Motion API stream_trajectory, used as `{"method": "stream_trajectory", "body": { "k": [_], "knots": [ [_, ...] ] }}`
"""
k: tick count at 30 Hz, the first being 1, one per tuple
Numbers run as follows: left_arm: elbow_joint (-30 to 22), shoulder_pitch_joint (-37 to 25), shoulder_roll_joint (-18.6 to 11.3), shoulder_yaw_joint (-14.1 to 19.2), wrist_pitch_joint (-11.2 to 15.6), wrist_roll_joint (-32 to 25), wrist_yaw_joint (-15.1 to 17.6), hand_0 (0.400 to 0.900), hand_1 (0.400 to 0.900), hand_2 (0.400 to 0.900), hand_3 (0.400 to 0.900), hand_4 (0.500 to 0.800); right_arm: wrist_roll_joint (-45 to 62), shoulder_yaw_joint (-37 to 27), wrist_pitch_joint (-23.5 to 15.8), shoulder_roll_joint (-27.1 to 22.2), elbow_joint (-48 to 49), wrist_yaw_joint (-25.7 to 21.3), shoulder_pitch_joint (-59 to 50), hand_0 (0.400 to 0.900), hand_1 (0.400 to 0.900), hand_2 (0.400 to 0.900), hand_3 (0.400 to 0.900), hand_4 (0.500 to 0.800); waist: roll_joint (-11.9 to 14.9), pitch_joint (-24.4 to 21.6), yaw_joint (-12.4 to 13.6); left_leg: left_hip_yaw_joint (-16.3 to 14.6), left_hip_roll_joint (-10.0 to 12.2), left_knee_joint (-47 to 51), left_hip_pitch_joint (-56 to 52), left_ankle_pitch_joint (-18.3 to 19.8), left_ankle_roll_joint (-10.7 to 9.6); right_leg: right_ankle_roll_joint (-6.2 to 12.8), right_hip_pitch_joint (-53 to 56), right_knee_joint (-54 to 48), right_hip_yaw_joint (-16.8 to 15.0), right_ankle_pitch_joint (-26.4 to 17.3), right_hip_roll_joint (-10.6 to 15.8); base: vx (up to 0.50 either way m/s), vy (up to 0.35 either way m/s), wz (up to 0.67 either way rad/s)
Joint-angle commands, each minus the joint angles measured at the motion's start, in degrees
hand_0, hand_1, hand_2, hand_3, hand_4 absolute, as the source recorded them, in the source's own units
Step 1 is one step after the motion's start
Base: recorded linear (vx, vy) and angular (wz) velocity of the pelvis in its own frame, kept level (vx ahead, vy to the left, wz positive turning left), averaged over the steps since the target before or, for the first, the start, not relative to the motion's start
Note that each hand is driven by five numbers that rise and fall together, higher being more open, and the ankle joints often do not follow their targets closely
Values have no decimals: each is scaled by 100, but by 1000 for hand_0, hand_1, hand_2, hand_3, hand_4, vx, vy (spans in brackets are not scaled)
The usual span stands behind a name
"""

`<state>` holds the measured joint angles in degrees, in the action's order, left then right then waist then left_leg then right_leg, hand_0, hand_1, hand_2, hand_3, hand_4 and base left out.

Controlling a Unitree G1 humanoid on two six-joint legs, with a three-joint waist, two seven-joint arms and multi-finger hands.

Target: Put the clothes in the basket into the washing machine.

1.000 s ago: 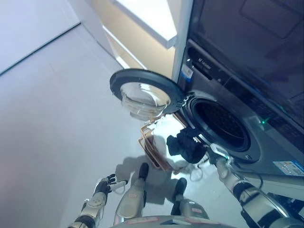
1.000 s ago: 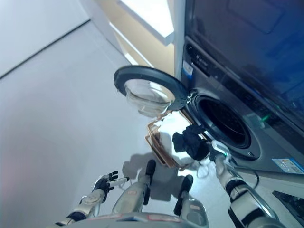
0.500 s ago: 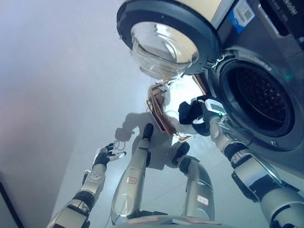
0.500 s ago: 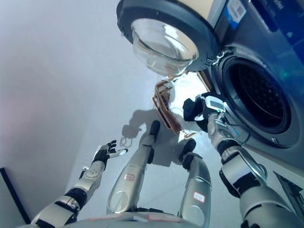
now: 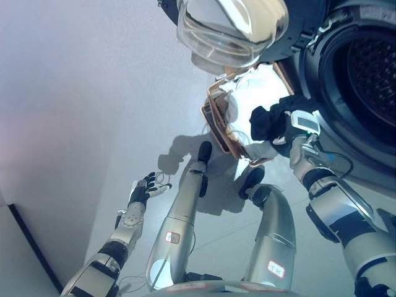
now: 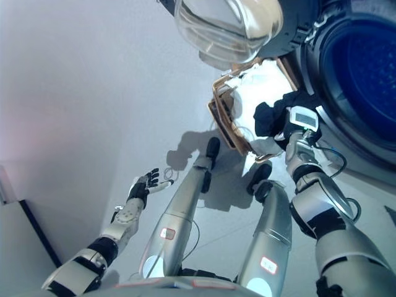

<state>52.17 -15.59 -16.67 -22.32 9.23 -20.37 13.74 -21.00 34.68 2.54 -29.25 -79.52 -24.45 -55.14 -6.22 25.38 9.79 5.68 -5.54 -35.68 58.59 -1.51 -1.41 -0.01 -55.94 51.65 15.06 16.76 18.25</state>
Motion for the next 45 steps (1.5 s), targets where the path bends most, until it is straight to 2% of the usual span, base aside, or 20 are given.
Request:
{"method": "stream_trajectory", "body": {
  "k": [1, 7, 8, 9, 20, 28, 31, 38, 39, 45],
  "knots": [
    [-4, 168, -5, -58, 143, -276, 181, 900, 900, 900, 900, 800, -93, 208, 136, -610, -174, -114, -118, 900, 900, 900, 900, 800, -450, -200, 65, 60, -139, -420, 225, 898, 26, 397, 58, 41, -118, 152, -126, 7, -14, 13],
    [-95, 224, 71, -135, 179, -322, 262, 900, 900, 900, 900, 800, -153, 220, 263, -864, -480, -121, -328, 900, 900, 900, 900, 800, -554, -290, 201, 106, -273, -387, 507, 849, 70, 398, -280, 199, -216, 216, -11, 46, -3, 13],
    [-118, 219, 89, -163, 181, -315, 280, 900, 900, 900, 900, 800, -180, 215, 291, -890, -542, -140, -330, 741, 741, 741, 741, 705, -566, -303, 208, 128, -289, -367, 507, 839, 67, 393, -293, 220, -211, 238, 5, 61, -28, 20],
    [-130, 217, 106, -194, 185, -303, 293, 900, 900, 900, 900, 800, -216, 222, 320, -911, -567, -186, -346, 400, 400, 400, 400, 500, -580, -310, 209, 138, -306, -349, 507, 831, 66, 383, -295, 233, -211, 265, 20, 56, -29, 17],
    [0, 135, 148, -264, 250, -267, 402, 900, 900, 900, 900, 800, -235, 240, 338, -805, -435, -337, -464, 400, 400, 400, 400, 500, -607, -352, 219, 183, -320, 83, 247, 677, 76, 351, -102, 34, -264, 275, -47, 44, -11, -1],
    [655, 49, 176, -95, 154, -160, 407, 900, 900, 900, 900, 800, 135, 90, 224, -495, -125, -431, -437, 400, 400, 400, 400, 500, -421, -280, -3, 126, -154, 753, -397, 428, 57, 351, 501, -678, -225, -42, -301, 16, -10, -17],
    [879, 87, 180, 28, 102, -194, 333, 900, 900, 900, 900, 800, 1013, -426, -81, -381, 120, -359, -226, 400, 400, 400, 400, 500, -340, -301, -89, 95, -68, 1136, -870, 277, 41, 366, 994, -1174, -201, -203, -486, 32, -12, -25],
    [1161, 338, 165, 315, 36, -32, 33, 900, 900, 900, 900, 800, 3993, -2386, -912, 289, 392, -143, 1011, 400, 400, 400, 400, 500, -323, -401, -243, 141, 71, 2217, -2399, -7, -18, 408, 2601, -2550, -115, -518, -795, 48, -12, -12],
    [1172, 369, 151, 357, 43, -10, -7, 900, 900, 900, 900, 800, 4253, -2521, -1008, 316, 467, -67, 1127, 400, 400, 400, 400, 500, -401, -418, -239, 145, 104, 2409, -2529, -229, -17, 372, 2743, -2776, -31, -730, -845, -37, 43, 1],
    [1385, 678, 205, 630, 93, 81, -79, 900, 900, 900, 900, 800, 6047, -3377, -1644, 864, 913, 276, 1814, 400, 400, 400, 400, 500, -489, -634, -353, 63, 281, 3349, -3419, -568, -101, 431, 3507, -3742, -192, -1040, -984, 21, 29, -17]
  ]
}}
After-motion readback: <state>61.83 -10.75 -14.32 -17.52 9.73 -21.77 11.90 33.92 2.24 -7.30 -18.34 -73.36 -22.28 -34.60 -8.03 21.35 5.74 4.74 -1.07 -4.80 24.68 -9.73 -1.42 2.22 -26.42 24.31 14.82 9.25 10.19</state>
